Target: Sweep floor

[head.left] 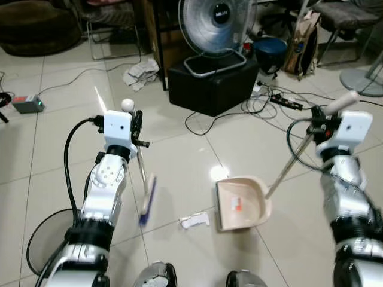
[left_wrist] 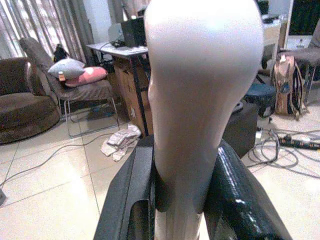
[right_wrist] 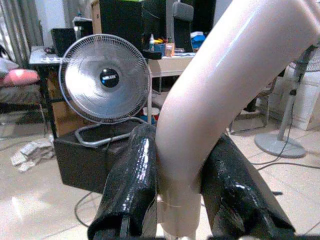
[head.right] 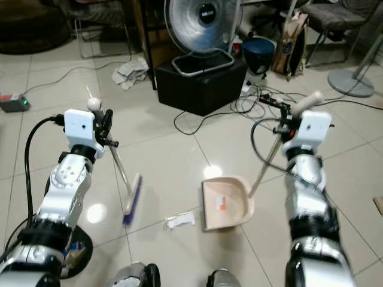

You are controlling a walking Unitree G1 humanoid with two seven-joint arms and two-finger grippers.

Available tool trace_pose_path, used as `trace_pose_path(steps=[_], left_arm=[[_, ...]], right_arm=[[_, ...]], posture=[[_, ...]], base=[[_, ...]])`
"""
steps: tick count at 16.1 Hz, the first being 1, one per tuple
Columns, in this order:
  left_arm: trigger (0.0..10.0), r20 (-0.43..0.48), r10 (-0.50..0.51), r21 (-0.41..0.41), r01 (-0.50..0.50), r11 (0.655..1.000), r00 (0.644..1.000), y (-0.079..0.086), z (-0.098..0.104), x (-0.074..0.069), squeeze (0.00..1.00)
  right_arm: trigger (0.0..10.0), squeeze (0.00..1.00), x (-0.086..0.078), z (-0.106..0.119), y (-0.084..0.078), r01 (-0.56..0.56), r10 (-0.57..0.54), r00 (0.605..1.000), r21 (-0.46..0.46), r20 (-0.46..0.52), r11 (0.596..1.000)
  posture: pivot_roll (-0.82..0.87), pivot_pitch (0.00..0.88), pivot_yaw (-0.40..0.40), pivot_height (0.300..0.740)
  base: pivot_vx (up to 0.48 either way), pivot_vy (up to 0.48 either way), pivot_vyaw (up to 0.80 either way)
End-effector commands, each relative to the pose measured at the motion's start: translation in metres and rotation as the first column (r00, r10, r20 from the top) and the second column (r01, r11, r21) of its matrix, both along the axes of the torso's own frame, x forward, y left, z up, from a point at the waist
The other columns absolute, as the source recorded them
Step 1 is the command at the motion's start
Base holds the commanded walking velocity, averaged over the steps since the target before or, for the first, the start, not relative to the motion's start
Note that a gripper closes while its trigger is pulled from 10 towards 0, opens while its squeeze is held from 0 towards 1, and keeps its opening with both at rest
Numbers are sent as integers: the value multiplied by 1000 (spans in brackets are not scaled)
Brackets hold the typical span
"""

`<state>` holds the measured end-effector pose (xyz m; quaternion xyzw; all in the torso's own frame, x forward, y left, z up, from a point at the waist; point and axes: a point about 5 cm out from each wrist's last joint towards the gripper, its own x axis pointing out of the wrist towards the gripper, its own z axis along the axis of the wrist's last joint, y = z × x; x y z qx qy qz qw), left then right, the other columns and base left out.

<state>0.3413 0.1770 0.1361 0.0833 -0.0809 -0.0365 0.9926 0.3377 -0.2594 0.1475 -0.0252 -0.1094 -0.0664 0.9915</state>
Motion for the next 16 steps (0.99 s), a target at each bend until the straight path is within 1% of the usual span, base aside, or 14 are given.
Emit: trace_pose_path(steps=[1, 4, 5, 6, 7, 8, 10, 11, 14, 15, 16], left_arm=[[10000, 56, -23, 30, 22, 999, 998, -1, 14, 6, 0], [10000, 53, -31, 42, 29, 999, 998, 0, 17, 13, 0], [10000, 47, -30, -2, 30, 1000, 998, 0, 19, 17, 0], [10000, 38, -32, -10, 32, 999, 999, 0, 19, 18, 0], [10000, 2, -39, 0, 39, 999, 999, -2, 13, 19, 0], [10000, -12, -40, 25, 40, 999, 999, -3, 10, 19, 0], [10000, -4, -26, 14, 26, 1000, 1000, -5, 7, 17, 0], [10000, 1, -29, 1, 29, 1000, 1000, -9, 7, 17, 0], [10000, -3, -38, 8, 38, 999, 999, -14, 7, 19, 0], [10000, -23, -49, 11, 50, 999, 999, -16, 4, 20, 0], [10000, -24, -50, 3, 50, 999, 998, -16, 4, 20, 0]], right_arm=[[10000, 0, 5, 13, -1, -14, 15, 999, -29, 38, 999], [10000, 0, 9, 20, -7, -17, 19, 998, -37, 59, 999], [10000, 0, 10, 21, -9, 3, -2, 997, -15, 75, 1000], [10000, 0, 10, 21, -9, 7, -6, 997, -11, 76, 1000], [10000, 0, 8, 18, -7, 13, -13, 997, -6, 82, 1000], [10000, 0, 7, 12, -5, 17, -18, 997, 18, 74, 1000], [10000, 0, 2, -1, -1, 36, -42, 997, 94, 63, 995], [10000, 0, 0, -7, 2, 45, -53, 997, 127, 59, 991], [10000, 0, -1, -10, 4, 54, -62, 996, 143, 59, 988], [10000, 0, -2, -11, 3, 69, -79, 995, 154, 58, 986], [10000, 0, -2, -11, 2, 72, -82, 995, 157, 58, 985]], posture=[[-95, 144, 47, 740], [-93, 139, 57, 740], [-91, 134, 63, 740], [-91, 134, 64, 740], [-87, 132, 66, 740], [-84, 129, 68, 740], [-76, 125, 71, 740], [-72, 127, 72, 740], [-72, 130, 79, 740], [-74, 129, 82, 740], [-76, 133, 84, 740]], base=[[0, 0, 0], [0, 0, 0], [0, 0, 0], [0, 0, 0], [0, 0, 0], [0, 0, 0], [0, 0, 0], [0, -319, 0], [0, -400, 0], [0, 0, 0], [0, 0, 0]])
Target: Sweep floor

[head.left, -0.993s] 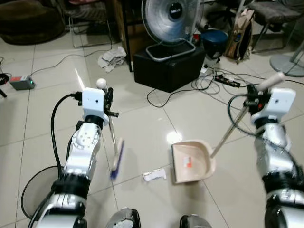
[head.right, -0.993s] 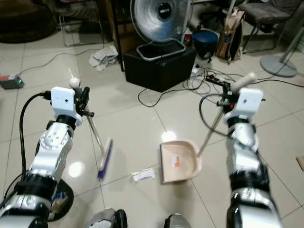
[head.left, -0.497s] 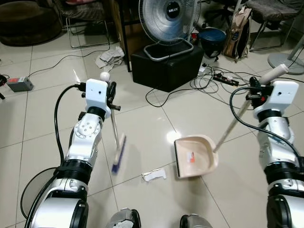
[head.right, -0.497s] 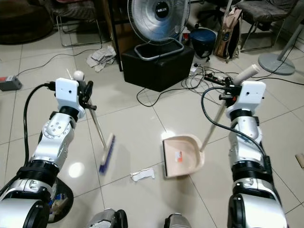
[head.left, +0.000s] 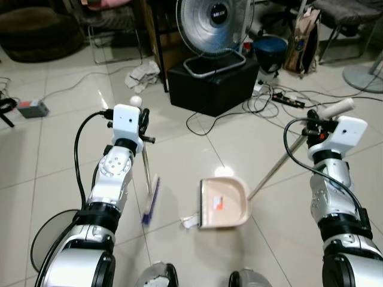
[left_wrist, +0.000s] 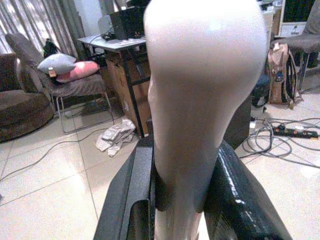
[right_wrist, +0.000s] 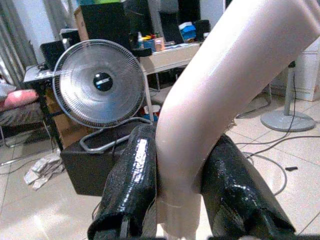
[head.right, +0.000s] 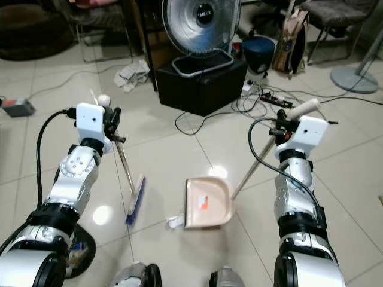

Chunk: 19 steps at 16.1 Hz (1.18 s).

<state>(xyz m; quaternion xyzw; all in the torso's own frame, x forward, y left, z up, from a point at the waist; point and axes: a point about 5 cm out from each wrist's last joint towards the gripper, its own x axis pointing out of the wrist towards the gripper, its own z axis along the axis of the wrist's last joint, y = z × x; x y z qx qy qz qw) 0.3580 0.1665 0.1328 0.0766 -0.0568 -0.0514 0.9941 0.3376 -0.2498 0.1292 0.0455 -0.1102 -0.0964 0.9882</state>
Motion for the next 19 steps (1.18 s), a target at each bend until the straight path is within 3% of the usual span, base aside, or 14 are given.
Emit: trace_pose_path(steps=[1, 10, 12, 14, 16, 19], left_arm=[[10000, 21, -21, 21, 21, 1000, 1000, -6, 7, 4, 0], [10000, 38, 6, -14, -5, 1000, 999, 0, 9, 5, 0], [10000, 69, 12, 1, -13, 1000, 998, 2, 12, 4, 0], [10000, 85, 50, -4, -50, 999, 995, 9, 13, 3, 0], [10000, 109, 34, -8, -34, 999, 993, 11, 16, 2, 0], [10000, 82, 37, 24, -39, 999, 996, 18, 9, 3, 0]], right_arm=[[10000, 0, -3, 7, -9, 40, -41, 998, 11, 49, 999], [10000, 0, -8, 2, -19, 103, -103, 995, 0, 21, 995], [10000, 0, -7, 4, -24, 115, -116, 993, 35, 34, 993], [10000, 0, 2, 7, -21, 63, -63, 998, -12, 0, 998], [10000, 0, 13, 16, -15, 2, -5, 1000, -131, -23, 991], [10000, 0, 19, 32, -22, 22, -21, 1000, -180, 7, 983]], posture=[[-77, 134, 84, 740], [-94, 157, 80, 740], [-96, 163, 81, 740], [-120, 182, 91, 740], [-118, 213, 94, 740], [-90, 287, 80, 740]], base=[[0, 0, 0], [0, 0, 0], [0, 0, 0], [0, 0, 0], [0, 0, 0], [0, 0, 0]])
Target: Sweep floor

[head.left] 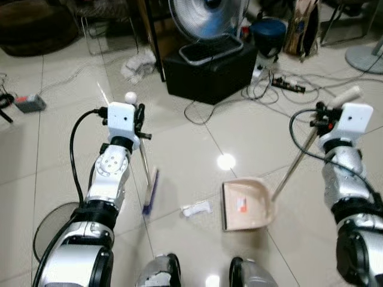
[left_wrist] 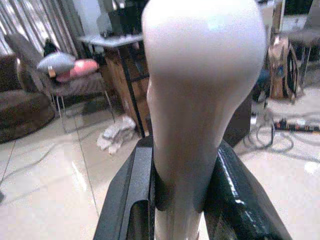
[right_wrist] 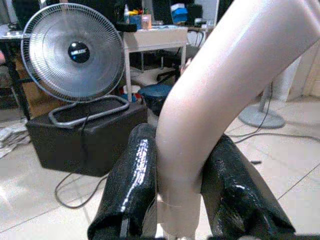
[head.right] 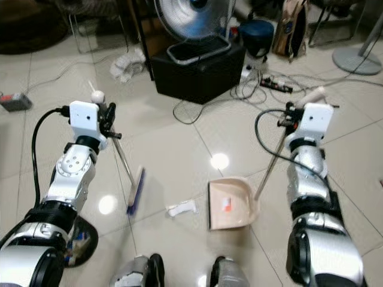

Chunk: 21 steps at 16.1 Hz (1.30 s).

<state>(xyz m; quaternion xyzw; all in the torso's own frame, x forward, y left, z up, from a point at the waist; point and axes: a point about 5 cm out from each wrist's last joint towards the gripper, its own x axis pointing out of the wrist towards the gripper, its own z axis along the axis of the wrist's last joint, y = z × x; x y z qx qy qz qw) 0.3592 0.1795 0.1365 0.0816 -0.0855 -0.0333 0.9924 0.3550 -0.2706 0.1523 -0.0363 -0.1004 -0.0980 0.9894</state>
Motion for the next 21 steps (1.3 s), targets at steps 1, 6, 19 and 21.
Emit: trace_pose_path(steps=[1, 6, 19, 21], left_arm=[[10000, 15, 19, 24, -19, 1000, 1000, 10, 5, 1, 0], [10000, 77, 73, 53, -77, 996, 994, 24, 11, -7, 0], [10000, 29, 34, -72, -32, 997, 999, -14, -14, -32, 0], [10000, -4, 49, -103, -49, 993, 999, -20, -22, -35, 0]], right_arm=[[10000, 0, 1, 15, -3, -8, 12, 998, -53, 68, 999], [10000, 0, 0, 21, -5, -41, 56, 994, -156, 94, 987], [10000, 0, 9, -9, 76, -134, 144, 986, -106, 88, 985], [10000, 0, 7, -16, 73, -94, 99, 994, -87, 56, 992]], posture=[[-75, 320, 72, 740], [25, 421, 48, 740], [79, 460, 42, 740], [83, 460, 42, 740]], base=[[0, 0, 0], [0, 0, 0], [0, 0, 0], [0, 0, 0]])
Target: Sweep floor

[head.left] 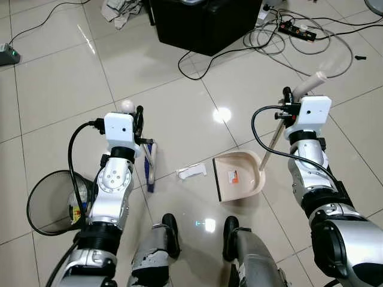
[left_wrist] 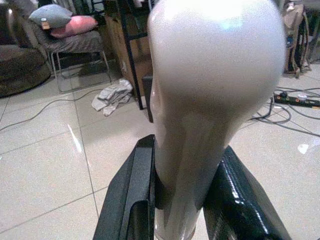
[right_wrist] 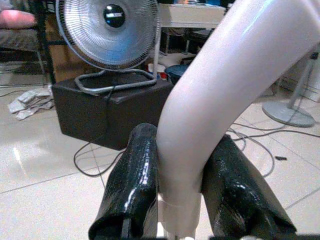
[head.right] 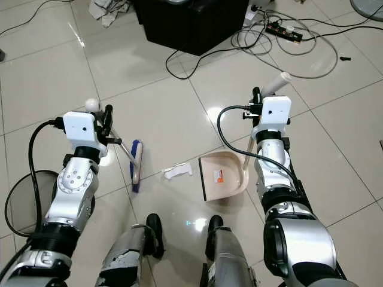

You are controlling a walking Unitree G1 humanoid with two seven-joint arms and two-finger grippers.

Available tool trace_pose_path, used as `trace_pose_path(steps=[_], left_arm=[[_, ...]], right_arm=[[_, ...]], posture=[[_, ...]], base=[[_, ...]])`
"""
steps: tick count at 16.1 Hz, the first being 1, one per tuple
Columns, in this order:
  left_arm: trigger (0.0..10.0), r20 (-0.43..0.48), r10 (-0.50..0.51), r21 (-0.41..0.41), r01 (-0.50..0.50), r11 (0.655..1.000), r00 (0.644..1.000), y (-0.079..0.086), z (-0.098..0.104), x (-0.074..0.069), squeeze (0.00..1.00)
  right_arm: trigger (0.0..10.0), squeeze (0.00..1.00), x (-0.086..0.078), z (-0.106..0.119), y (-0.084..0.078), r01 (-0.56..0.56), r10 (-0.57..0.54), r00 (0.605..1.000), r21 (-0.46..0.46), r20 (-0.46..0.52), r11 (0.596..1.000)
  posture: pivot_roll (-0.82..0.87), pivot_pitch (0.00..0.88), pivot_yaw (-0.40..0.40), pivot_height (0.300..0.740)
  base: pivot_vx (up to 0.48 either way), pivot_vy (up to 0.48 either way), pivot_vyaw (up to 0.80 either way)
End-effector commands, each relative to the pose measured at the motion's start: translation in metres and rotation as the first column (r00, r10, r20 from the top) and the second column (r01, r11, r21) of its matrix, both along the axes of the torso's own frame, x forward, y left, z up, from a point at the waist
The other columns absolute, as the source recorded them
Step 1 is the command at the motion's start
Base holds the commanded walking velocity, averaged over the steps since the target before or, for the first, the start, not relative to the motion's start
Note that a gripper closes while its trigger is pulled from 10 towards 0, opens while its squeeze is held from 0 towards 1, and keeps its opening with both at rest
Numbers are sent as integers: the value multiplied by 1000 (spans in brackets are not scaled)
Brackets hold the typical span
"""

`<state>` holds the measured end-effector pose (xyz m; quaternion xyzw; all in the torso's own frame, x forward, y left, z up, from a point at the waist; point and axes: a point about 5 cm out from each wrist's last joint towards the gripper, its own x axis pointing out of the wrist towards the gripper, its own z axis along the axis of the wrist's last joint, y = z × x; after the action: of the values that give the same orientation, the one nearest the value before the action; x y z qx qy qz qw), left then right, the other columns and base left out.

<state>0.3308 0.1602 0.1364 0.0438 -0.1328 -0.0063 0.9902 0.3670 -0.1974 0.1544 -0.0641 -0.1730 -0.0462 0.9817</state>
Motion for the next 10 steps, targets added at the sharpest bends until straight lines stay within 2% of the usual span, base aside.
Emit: trace_pose_path(steps=[1, 4, 7, 10], left_arm=[[10000, -100, 8, -54, -13, 998, 995, -2, -23, -7, 0], [10000, -122, -66, -115, 52, 992, 990, -15, -21, -7, 0], [10000, -139, -99, -156, 77, 985, 985, -25, -20, -9, 0], [10000, -149, -215, -161, 191, 968, 965, -39, -22, -21, 0]], right_arm=[[10000, 0, -5, -19, 0, 18, -16, 997, 33, -73, 999], [10000, 0, -6, -24, 12, -1, 7, 996, 67, -88, 998], [10000, 0, -5, -24, 11, 11, -4, 996, 71, -91, 997], [10000, 0, -8, -32, 7, 41, -30, 991, 82, -128, 996]], posture=[[82, 458, 44, 740], [79, 470, 50, 740], [79, 475, 50, 740], [71, 439, 38, 740]], base=[[0, 0, 0], [0, 0, 0], [0, 0, 0], [0, 0, 0]])
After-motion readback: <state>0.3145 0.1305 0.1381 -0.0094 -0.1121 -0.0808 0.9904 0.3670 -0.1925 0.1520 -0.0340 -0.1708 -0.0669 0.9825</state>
